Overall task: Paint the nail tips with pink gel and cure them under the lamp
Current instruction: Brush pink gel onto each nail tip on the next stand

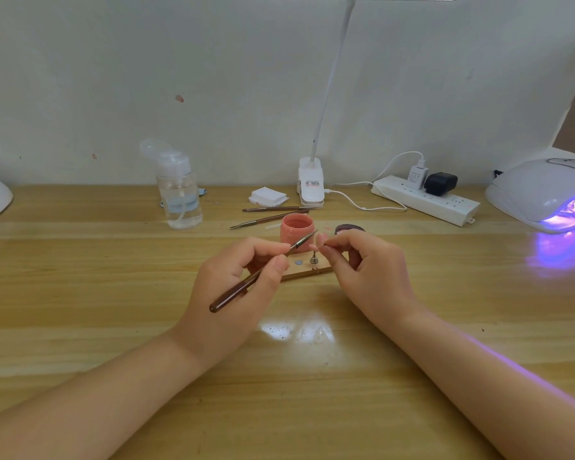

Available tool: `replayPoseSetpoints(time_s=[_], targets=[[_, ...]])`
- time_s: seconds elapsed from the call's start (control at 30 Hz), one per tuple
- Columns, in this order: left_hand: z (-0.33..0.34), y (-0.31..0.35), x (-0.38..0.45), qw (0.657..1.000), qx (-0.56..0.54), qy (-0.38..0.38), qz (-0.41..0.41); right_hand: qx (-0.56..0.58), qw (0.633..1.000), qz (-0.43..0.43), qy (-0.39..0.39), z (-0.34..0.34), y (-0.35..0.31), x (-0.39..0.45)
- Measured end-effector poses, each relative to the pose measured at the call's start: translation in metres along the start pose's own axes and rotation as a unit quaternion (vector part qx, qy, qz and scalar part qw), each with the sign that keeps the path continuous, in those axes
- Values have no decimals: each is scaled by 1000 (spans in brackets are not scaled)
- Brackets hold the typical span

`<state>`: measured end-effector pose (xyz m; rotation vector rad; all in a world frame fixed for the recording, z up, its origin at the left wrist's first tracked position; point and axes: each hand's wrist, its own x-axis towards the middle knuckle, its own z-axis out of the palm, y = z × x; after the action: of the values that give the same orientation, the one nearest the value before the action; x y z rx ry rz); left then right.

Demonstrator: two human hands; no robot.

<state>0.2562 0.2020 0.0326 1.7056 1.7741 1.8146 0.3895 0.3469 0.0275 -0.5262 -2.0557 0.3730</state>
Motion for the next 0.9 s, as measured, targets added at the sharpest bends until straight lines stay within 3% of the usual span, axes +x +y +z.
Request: replayPoseSetpoints(time_s=[0.2,0.4,0.73,0.9], targets=[[-2,1,-2,1000,1,-13,18,1,1000,12,-2,1,1,0],[2,2,-1,1000,-7,-11,-22,5,1000,11,-15,0,-1,0],[-2,2,2,997,61,-25,29,16,999,20,-21,-1,-3,0],[-2,3,1,999,44,-8,17,13,999,25,-21,-1,-3,0]])
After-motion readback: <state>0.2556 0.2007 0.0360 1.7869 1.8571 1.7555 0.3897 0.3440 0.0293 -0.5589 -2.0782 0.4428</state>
